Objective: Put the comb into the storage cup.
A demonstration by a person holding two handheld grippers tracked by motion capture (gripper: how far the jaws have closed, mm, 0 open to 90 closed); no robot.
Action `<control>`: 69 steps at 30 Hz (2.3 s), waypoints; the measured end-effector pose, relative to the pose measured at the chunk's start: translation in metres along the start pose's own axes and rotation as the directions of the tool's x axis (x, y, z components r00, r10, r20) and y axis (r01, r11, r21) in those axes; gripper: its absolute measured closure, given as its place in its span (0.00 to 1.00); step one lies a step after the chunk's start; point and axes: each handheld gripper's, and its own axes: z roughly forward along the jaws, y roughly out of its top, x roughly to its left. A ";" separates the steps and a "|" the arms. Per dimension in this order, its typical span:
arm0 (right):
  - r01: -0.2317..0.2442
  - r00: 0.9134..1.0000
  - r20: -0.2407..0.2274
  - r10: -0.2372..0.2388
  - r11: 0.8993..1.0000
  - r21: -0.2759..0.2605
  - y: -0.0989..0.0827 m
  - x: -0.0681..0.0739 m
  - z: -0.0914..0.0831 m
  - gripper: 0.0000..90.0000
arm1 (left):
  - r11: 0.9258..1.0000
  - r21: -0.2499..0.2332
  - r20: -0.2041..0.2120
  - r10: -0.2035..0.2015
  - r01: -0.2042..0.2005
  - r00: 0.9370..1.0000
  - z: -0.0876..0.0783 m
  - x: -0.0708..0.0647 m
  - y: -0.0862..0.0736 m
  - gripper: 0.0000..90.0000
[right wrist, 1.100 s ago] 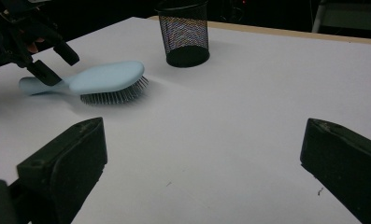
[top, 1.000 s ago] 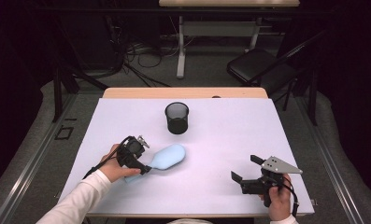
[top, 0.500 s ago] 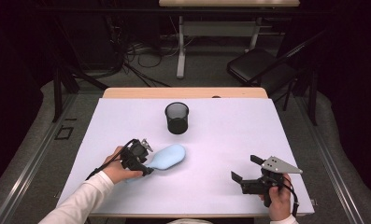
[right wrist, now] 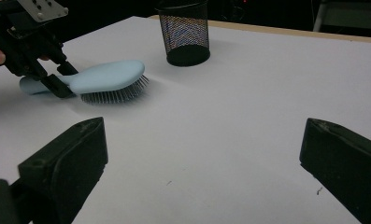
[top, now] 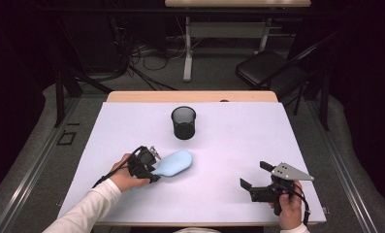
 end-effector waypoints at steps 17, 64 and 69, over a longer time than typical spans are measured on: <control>-0.006 1.000 -0.003 0.006 1.000 -0.003 0.000 0.000 0.000 0.01 | 1.000 0.008 0.002 0.006 -0.006 1.000 0.001 0.000 0.001 0.74; -0.009 1.000 -0.006 0.009 1.000 0.001 -0.001 -0.001 0.000 0.01 | 1.000 -0.005 0.007 0.027 -0.027 1.000 -0.003 -0.002 0.003 0.77; -0.007 1.000 -0.004 0.007 1.000 0.001 -0.001 -0.001 0.000 0.01 | 0.999 -0.034 0.008 0.020 -0.019 1.000 -0.007 -0.001 0.003 0.77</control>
